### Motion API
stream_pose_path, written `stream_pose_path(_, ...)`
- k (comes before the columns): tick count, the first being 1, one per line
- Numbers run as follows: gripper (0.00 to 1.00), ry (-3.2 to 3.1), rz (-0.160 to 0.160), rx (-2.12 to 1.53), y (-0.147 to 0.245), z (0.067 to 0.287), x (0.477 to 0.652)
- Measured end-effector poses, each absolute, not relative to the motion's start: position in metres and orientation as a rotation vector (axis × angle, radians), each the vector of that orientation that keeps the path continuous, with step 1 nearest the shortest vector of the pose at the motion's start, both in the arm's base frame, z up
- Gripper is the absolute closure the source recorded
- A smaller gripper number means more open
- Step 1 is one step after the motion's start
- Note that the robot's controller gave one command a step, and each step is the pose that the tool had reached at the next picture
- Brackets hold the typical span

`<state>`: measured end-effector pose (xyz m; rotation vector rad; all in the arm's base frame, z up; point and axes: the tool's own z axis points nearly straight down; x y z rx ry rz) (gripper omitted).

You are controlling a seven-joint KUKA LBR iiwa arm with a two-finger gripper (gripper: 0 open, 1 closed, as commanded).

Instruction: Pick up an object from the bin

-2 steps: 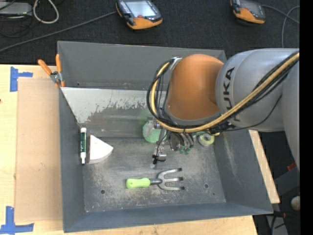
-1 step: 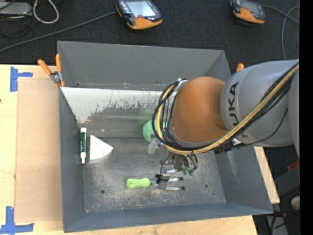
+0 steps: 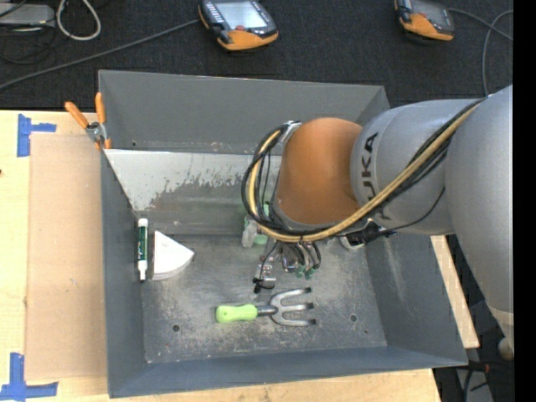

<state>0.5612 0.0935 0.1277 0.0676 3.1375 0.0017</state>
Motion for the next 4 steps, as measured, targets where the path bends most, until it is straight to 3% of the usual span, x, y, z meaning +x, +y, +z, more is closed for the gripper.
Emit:
stream_pose_path(1, 0.0, 3.144, -0.003, 0.094, 0.079, 0.135, 0.506)
stream_pose_path(2, 0.0, 3.139, -0.001, 0.2, 0.073, 0.119, 0.49)
stream_pose_path(3, 0.0, 3.138, -0.002, 0.178, 0.071, 0.115, 0.499)
stream_pose_path(4, 0.0, 3.14, -0.001, 0.163, 0.064, 0.089, 0.47)
